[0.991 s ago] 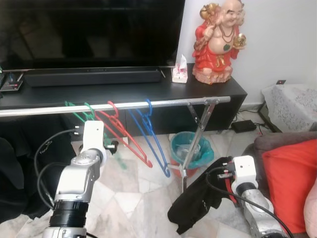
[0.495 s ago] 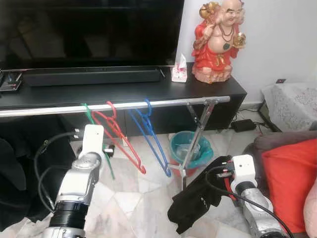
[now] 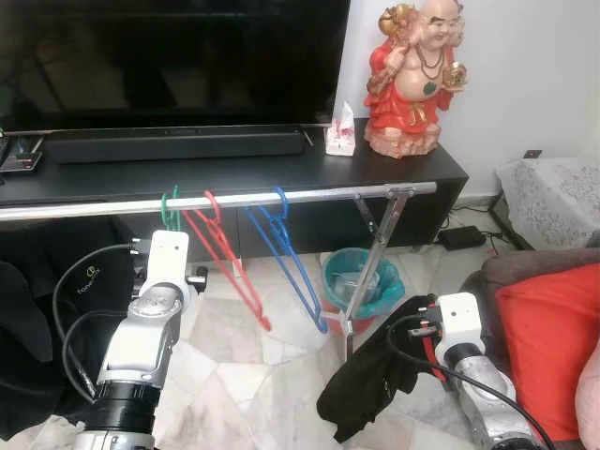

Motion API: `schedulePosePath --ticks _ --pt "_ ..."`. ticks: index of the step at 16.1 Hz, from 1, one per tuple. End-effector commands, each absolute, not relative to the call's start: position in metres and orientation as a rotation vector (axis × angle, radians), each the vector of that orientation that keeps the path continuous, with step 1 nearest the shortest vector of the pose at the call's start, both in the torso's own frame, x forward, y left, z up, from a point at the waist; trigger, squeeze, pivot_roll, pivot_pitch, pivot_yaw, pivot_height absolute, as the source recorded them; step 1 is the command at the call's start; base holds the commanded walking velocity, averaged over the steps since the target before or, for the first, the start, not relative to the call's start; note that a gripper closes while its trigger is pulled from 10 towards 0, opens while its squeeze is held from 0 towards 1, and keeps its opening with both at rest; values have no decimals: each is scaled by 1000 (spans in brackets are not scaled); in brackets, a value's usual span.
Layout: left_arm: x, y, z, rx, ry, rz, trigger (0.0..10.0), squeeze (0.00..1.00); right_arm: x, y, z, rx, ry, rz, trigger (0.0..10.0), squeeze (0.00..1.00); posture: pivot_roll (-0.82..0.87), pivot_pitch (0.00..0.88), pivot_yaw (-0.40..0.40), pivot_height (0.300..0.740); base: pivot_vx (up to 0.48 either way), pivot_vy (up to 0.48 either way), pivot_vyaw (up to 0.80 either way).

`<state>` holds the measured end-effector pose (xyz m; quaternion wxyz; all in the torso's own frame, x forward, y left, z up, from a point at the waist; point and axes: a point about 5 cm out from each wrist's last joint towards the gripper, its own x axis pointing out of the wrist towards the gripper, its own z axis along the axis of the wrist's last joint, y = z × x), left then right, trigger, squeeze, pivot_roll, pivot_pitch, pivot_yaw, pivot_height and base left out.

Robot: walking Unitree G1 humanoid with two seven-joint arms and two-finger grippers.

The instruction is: Hang hanger

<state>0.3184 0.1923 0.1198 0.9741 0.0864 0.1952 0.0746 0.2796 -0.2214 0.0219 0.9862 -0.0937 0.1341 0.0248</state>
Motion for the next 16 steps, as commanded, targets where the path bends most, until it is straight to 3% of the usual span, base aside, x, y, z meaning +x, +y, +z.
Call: schedulePosePath --ticks 1,14,15,16 --pt "322 192 120 181 375 150 10000 0 282 -223 24 -184 269 48 10000 0 109 0 -87 740 0 0 0" --pt "349 179 101 140 288 129 9765 0 281 -223 24 -184 264 48 10000 0 84 0 -85 740 0 0 0" --pt "350 179 101 139 281 143 2000 0 281 -225 25 -185 262 45 10000 0 84 0 -86 740 0 0 0" --pt "352 178 100 130 273 155 0 0 281 -225 25 -186 262 43 10000 0 84 0 -88 740 0 0 0"
